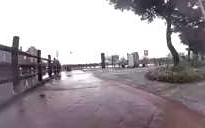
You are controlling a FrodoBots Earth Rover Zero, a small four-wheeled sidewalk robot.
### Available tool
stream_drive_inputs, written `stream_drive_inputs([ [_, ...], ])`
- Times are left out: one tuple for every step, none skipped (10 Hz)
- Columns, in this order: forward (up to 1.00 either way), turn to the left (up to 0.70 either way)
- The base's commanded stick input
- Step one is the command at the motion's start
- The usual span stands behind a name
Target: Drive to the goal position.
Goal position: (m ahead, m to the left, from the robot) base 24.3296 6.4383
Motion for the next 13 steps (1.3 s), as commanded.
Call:
stream_drive_inputs([
  [1.00,0.39],
  [1.00,0.39],
  [1.00,0.39],
  [1.00,0.39],
  [1.00,0.08],
  [1.00,-0.01],
  [1.00,-0.01],
  [1.00,-0.01],
  [1.00,-0.01],
  [1.00,-0.01],
  [1.00,-0.01],
  [1.00,-0.01],
  [1.00,-0.01],
])
